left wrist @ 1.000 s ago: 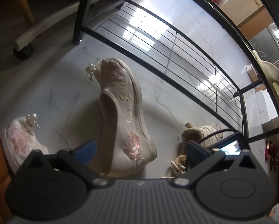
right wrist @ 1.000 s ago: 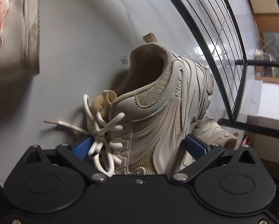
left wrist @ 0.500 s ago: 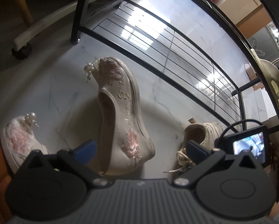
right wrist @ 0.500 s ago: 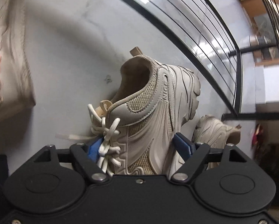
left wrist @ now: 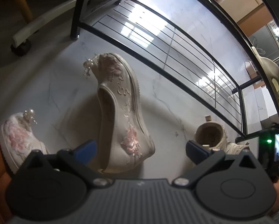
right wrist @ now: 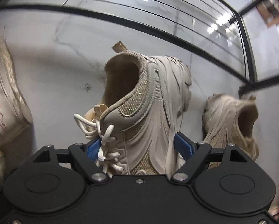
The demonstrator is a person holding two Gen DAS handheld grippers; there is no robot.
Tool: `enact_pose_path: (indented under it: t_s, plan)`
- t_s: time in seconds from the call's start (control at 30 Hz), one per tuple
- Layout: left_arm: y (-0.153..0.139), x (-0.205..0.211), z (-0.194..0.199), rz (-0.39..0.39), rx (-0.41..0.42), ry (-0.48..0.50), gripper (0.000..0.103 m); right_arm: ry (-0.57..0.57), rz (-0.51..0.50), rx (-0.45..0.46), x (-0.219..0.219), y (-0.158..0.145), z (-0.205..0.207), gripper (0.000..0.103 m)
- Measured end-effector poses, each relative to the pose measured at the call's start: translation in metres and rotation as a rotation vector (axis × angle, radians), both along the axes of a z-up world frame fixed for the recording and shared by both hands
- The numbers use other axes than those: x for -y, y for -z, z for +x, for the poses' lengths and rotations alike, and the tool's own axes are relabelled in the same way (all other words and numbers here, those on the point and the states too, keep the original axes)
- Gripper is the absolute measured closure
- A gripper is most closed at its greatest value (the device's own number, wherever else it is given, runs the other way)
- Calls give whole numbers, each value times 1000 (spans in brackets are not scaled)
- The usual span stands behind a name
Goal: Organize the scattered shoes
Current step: 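Carry the chunky sneaker with the right tool beside the beige sneaker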
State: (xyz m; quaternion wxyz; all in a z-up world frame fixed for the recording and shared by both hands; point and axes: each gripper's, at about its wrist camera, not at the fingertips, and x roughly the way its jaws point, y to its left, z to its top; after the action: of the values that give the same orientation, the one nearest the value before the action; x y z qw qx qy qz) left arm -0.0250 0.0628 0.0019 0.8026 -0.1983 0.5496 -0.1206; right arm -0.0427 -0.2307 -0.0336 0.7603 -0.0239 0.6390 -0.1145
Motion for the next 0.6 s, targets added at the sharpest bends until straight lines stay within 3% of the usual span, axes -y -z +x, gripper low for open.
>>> enact_pose_path:
  t_s: [0.13,0.3,0.5,0.6]
  plan:
    - [3,4,0,8,-10,11,1,130,90,43,41,-8,-19,23]
    - [5,9,-3,32,-6,33,1,226,100,116,73,-10,-42,40]
    - [8,18,-6,75,7,67,1,344,262,190,107,-1,-62,39]
    - [15,20,-6,93,-9,74,1,304,265,221,106,-2,-68,36]
